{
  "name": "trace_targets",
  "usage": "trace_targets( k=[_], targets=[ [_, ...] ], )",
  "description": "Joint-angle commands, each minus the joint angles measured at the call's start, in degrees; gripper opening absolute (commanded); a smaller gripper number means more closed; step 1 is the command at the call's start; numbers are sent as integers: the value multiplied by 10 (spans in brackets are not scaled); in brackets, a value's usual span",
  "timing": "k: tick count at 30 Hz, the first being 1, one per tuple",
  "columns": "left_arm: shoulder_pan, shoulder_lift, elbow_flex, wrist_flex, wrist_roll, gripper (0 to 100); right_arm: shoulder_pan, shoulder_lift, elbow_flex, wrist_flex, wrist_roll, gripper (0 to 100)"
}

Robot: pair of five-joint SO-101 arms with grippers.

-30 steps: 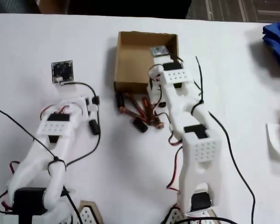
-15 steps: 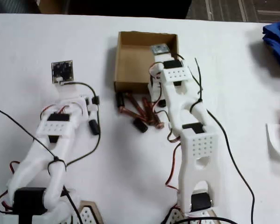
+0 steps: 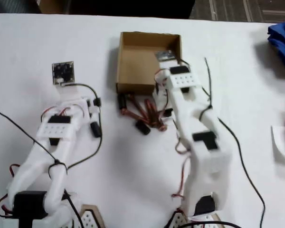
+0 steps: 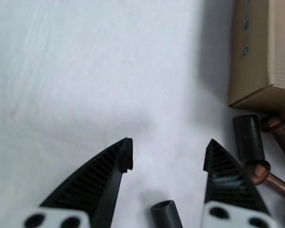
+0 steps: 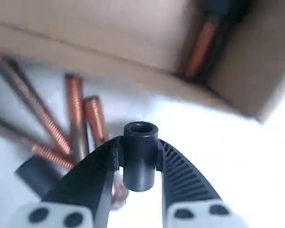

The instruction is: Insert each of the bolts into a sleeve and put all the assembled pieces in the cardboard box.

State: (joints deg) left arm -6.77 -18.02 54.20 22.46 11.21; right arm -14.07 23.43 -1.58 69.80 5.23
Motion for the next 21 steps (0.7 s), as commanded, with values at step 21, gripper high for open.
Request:
trace_targets(
  k=[21],
  targets=[
    [4,0,-3,-11,4,256,-16,-471,577,-392,172,23]
  ],
)
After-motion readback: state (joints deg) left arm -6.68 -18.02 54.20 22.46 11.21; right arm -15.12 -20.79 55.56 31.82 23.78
